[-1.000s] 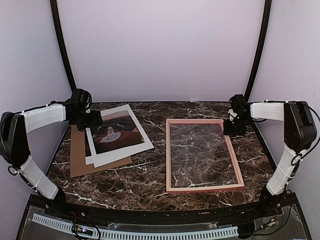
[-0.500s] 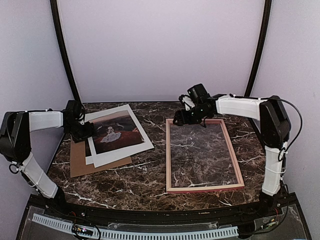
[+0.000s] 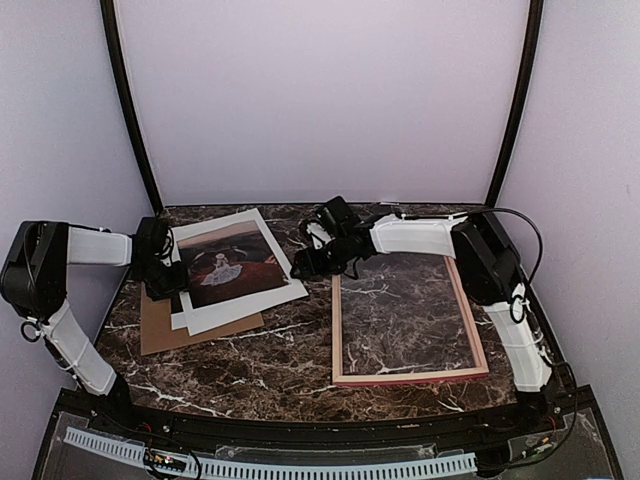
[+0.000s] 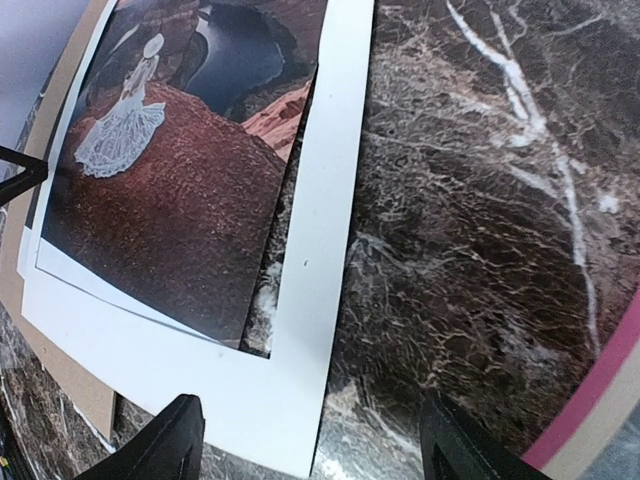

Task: Put the photo into the frame
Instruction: Pick up the mat board from the photo.

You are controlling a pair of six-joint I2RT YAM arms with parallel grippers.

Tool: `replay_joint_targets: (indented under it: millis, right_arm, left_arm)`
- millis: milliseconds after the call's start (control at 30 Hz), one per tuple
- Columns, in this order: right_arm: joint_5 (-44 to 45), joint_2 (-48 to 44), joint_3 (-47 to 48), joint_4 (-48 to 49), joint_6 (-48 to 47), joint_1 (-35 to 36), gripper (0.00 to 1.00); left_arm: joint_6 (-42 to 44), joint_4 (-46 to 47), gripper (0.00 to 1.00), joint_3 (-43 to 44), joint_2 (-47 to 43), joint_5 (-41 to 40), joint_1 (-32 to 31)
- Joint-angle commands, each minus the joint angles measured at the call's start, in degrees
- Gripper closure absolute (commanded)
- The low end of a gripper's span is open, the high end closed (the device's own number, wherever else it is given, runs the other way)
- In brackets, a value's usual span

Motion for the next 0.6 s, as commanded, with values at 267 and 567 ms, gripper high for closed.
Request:
replay_joint_targets:
  millis: [267, 567]
  right_arm:
    - [-3.4, 5.3, 3.2, 3.2, 4.2, 2.6, 0.34]
    - [-3.4, 2.6, -2.5, 5.5, 6.2, 3.8, 0.42]
  left_arm:
    - [-2.4, 5.0, 0.37, -5.6, -1.3, 4.7, 0.3]
    - [-5.6, 10.1, 0.37, -8.4, -1.0, 11.9, 0.3]
